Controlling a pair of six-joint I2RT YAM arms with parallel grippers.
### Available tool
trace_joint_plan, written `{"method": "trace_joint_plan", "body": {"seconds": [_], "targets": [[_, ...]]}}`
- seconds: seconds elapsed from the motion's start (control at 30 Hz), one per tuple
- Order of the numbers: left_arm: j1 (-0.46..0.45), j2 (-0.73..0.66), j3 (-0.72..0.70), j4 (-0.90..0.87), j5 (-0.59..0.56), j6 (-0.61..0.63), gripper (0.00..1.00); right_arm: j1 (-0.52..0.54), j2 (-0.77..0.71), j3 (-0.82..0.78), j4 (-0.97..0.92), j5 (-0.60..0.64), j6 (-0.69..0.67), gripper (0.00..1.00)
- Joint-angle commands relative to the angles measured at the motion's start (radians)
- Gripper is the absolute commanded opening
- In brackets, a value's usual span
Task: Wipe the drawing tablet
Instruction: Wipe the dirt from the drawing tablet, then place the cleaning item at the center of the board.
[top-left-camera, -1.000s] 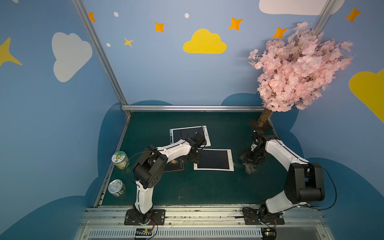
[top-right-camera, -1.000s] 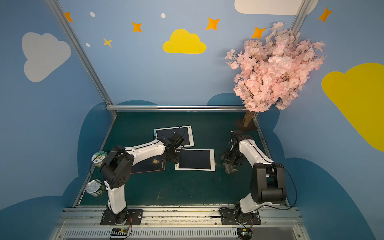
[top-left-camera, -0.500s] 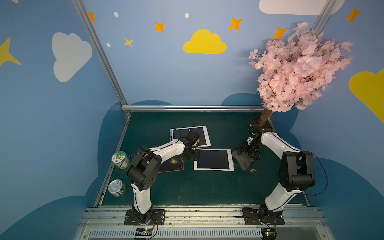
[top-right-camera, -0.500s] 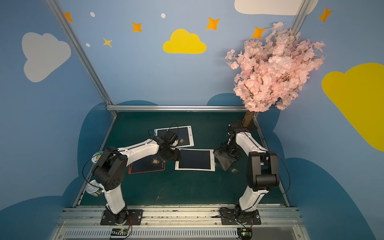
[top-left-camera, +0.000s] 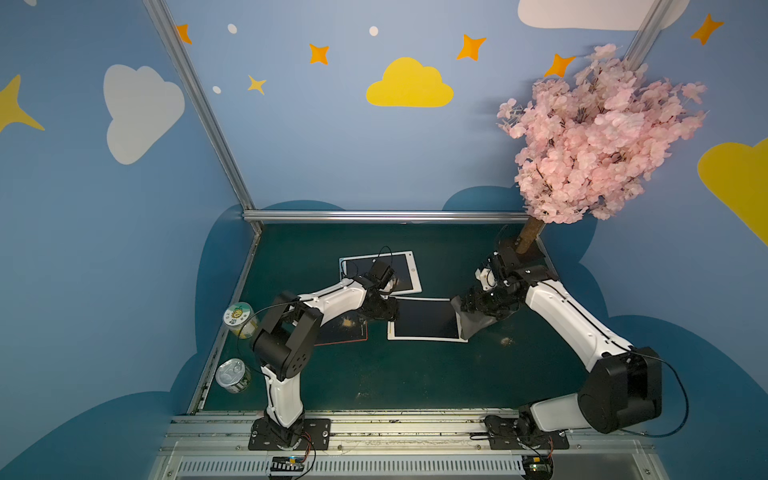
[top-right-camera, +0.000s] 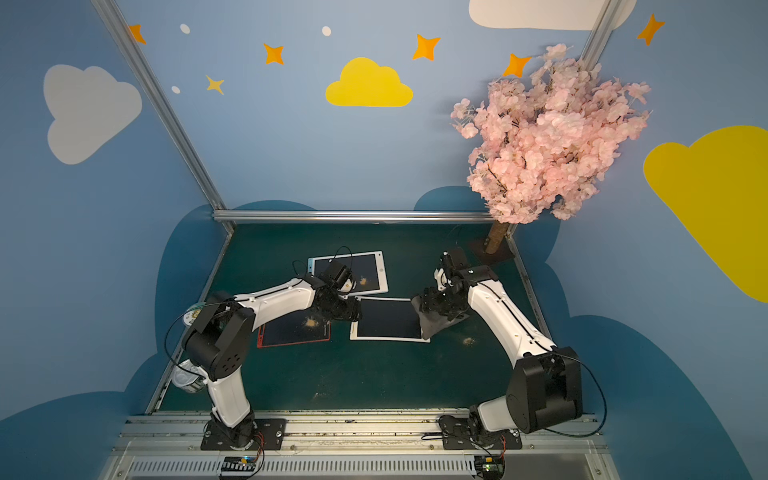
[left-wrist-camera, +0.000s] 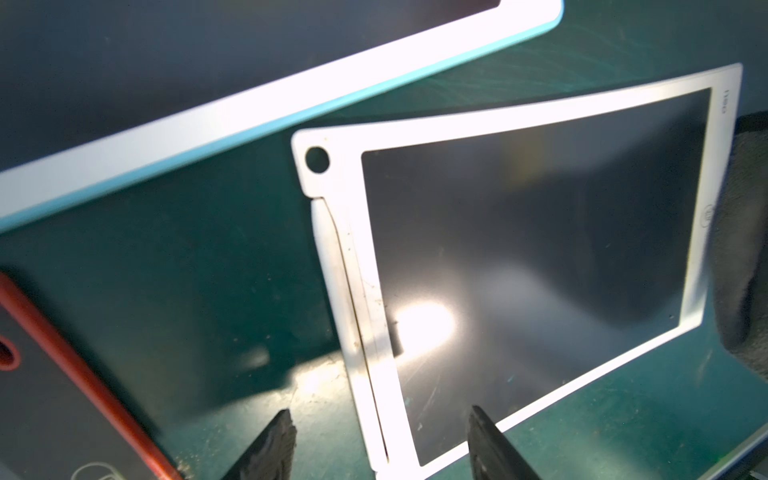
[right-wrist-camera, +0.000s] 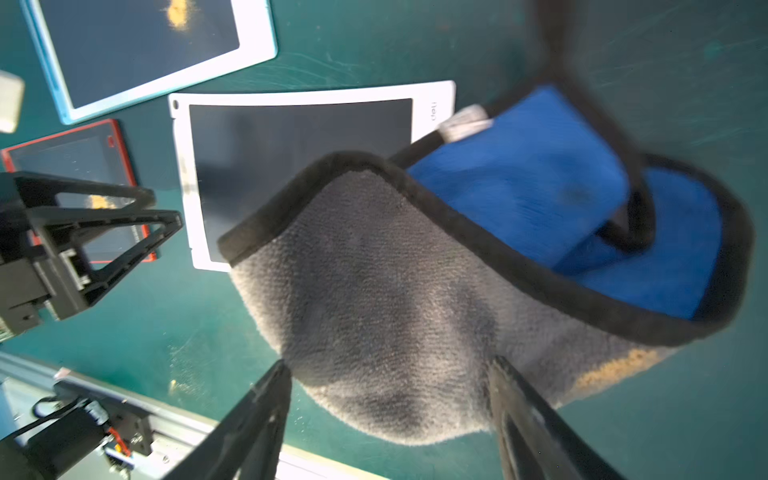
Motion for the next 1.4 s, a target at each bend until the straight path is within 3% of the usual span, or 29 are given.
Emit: {"method": "trace_joint_plan", "body": {"seconds": [0.0, 0.07, 0.13, 0.27, 0.4, 0.6, 0.67, 0.8, 0.87, 0.97, 1.23, 1.37], "targets": [[0.008, 0.000, -0.006, 0.006, 0.022, -0.005, 0.66, 0.001, 0.007, -0.025, 0.031, -0.118, -0.018, 0.74], [0.008, -0.004, -0.007, 0.003, 0.021, -0.003, 0.66, 0.000, 0.027, -0.026, 0.044, -0.158, -0.012, 0.72], [0.008, -0.009, -0.011, 0.004, 0.020, -0.005, 0.66, 0.001, 0.038, -0.026, 0.053, -0.163, -0.002, 0.59], [0.007, -0.022, -0.024, 0.003, 0.017, -0.007, 0.66, -0.022, 0.034, -0.018, 0.037, -0.092, 0.022, 0.00], [0.010, -0.026, -0.024, -0.002, 0.015, -0.006, 0.65, -0.087, 0.001, -0.009, 0.003, -0.024, 0.032, 0.00], [0.009, -0.025, -0.016, -0.004, 0.018, -0.007, 0.65, -0.212, -0.138, 0.022, -0.043, 0.204, 0.069, 0.00], [0.009, -0.019, -0.011, -0.005, 0.023, -0.007, 0.65, -0.213, -0.143, -0.002, -0.006, 0.161, 0.056, 0.00], [0.010, -0.016, -0.003, -0.004, 0.029, -0.008, 0.65, -0.204, -0.096, 0.008, -0.048, 0.142, 0.090, 0.55], [0.009, -0.022, -0.007, -0.004, 0.028, -0.010, 0.65, -0.198, -0.154, -0.020, -0.004, 0.151, 0.099, 0.82], [0.010, -0.026, -0.011, -0.005, 0.025, -0.006, 0.65, -0.192, -0.264, -0.060, 0.070, 0.206, 0.094, 0.89], [0.011, -0.013, 0.000, -0.004, 0.038, -0.011, 0.64, -0.186, -0.421, -0.099, 0.104, 0.360, 0.156, 0.91], [0.011, -0.013, 0.006, -0.007, 0.042, -0.006, 0.64, -0.187, -0.495, -0.198, 0.247, 0.334, 0.136, 0.92]]}}
